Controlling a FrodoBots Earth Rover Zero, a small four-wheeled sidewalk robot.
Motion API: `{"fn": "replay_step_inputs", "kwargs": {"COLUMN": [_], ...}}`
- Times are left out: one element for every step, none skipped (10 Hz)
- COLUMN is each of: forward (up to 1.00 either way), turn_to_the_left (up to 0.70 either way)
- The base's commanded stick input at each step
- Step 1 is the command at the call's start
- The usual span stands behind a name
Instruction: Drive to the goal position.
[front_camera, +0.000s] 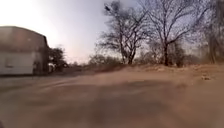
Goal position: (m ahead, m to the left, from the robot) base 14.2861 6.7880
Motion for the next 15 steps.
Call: {"fn": "replay_step_inputs", "kwargs": {"forward": [0.70, 0.70, 0.70, 0.70, 0.70, 0.70, 0.70, 0.70, 0.70, 0.70, 0.70, 0.70, 0.70, 0.70, 0.70], "turn_to_the_left": [0.00, 0.00, 0.00, 0.00, 0.00, 0.00, 0.00, 0.00, 0.00, 0.00, 0.00, 0.00, 0.00, 0.00, 0.00]}}
